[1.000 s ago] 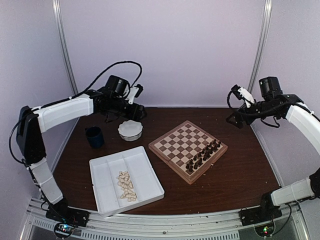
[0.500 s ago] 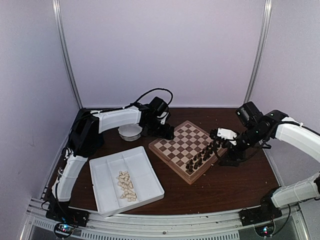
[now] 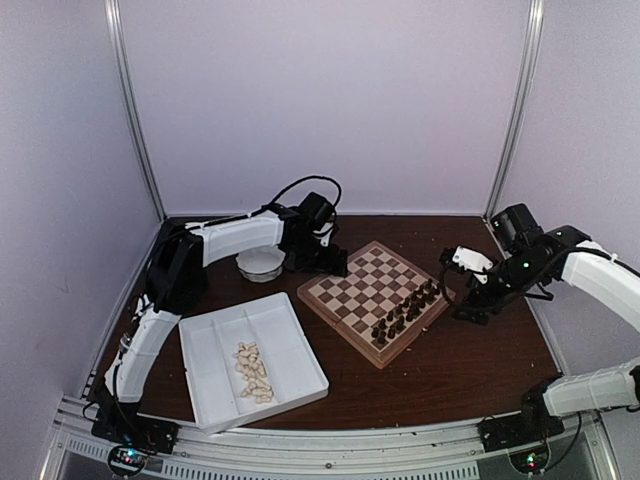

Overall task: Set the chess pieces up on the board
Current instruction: Adjust the chessboard at the center of the board.

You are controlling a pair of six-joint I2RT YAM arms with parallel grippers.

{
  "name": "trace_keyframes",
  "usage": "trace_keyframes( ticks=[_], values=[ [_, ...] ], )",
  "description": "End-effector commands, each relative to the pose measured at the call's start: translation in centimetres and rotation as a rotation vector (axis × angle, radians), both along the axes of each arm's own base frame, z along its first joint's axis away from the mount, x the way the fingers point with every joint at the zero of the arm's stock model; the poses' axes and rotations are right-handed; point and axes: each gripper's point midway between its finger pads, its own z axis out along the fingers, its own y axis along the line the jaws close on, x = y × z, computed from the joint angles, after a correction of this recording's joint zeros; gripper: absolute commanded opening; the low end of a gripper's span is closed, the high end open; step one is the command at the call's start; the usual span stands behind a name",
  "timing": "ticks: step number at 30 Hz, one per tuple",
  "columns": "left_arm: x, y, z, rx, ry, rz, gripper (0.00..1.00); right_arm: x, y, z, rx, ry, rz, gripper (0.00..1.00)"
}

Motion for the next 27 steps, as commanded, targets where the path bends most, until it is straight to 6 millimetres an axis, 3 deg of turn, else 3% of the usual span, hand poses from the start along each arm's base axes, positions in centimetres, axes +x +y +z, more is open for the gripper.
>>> trace_keyframes(
  ticks=[1, 4, 6, 9, 14, 20, 27],
  values=[
    [-0.5, -0.4, 0.3, -0.045, 0.028, -0.026, 0.87, 3.8, -3.7, 0.6, 0.019, -0.011, -0.264, 0.88],
    [-1.5, -0.7, 0.5, -0.075, 0.065, -0.052, 0.86, 6.3, -6.3, -0.4, 0.051, 0.032, -0.489, 0.77],
    [-2.2, -0.1, 0.0, -0.072, 0.085, -0.04, 0.86, 7.0, -7.0, -1.1, 0.14, 0.09, -0.571, 0.72],
    [-3.2, 0.1, -0.2, -0.1, 0.105, -0.04, 0.86, 7.4, -7.4, -2.6, 0.199, 0.182, -0.641, 0.6],
    [-5.7, -0.1, 0.3, -0.165, 0.172, -0.047, 0.84, 7.3, -9.6, -6.1, 0.118, 0.297, -0.745, 0.45],
    [-8.7, -0.9, 0.8, -0.179, 0.173, -0.072, 0.82, 7.3, -9.0, -8.7, 0.115, 0.417, -0.756, 0.29],
    [-12.5, -1.6, 0.4, -0.146, 0.185, -0.131, 0.81, 8.9, -9.9, -10.3, 0.13, 0.471, -0.808, 0.08]
  ],
)
